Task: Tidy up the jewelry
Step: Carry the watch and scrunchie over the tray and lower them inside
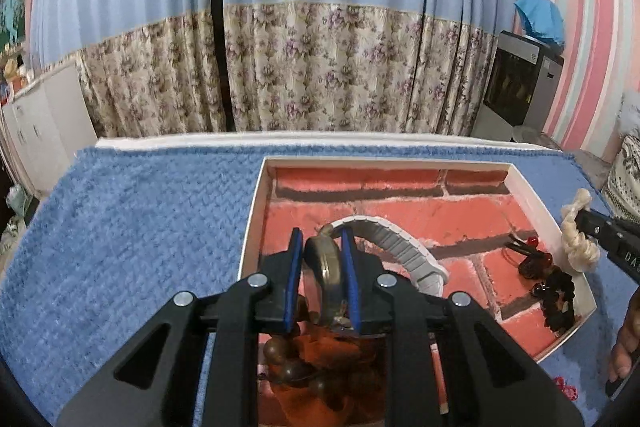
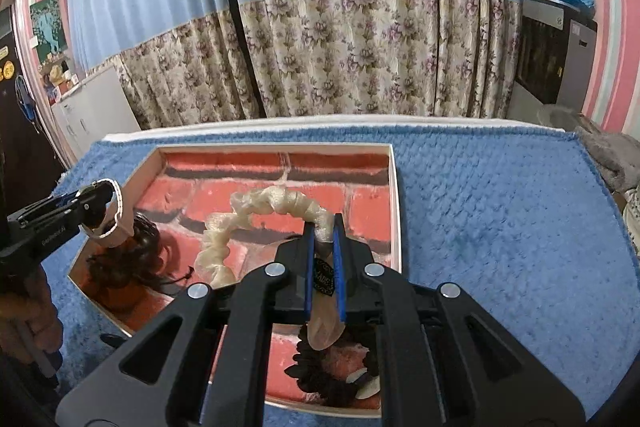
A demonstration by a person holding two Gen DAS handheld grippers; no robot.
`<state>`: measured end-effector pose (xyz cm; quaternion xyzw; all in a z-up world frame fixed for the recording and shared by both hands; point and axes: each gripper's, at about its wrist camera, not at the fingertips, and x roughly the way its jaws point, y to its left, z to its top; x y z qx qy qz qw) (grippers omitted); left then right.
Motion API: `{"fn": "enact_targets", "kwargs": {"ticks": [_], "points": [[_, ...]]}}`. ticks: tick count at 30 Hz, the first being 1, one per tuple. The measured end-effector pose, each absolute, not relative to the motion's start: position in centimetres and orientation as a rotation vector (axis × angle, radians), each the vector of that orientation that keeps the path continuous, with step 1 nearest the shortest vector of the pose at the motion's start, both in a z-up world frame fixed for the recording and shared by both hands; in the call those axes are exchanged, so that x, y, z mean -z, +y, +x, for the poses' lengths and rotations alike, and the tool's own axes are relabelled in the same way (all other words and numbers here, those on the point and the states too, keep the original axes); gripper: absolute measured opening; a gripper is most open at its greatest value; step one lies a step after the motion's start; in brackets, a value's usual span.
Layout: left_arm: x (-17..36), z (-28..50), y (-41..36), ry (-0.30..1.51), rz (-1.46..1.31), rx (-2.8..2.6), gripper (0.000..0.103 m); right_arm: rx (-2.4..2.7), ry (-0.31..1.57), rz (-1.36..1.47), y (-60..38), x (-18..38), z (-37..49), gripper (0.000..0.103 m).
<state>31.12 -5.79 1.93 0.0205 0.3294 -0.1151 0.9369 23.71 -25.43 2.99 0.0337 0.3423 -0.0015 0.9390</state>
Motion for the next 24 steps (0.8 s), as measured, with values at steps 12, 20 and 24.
{"fn": "enact_targets", "kwargs": {"ticks": [12,20,24], "points": [[-0.7,32.1,-5.5,0.667,0.014,0.205,0.02,0.05,0.705,0.116,-27.1,-0.9,25.0,0.01],[0.4,32.9,-5.7,0.694,0.025,0.188,0.021,0.073,0.762,0.104,-27.3,0.8,26.3,0.013],[0.4,32.9,-5.7,0.691,0.031,0.187,0.021,0.083,0.76,0.111,-27.5,1.1,26.5,0.014]]}}
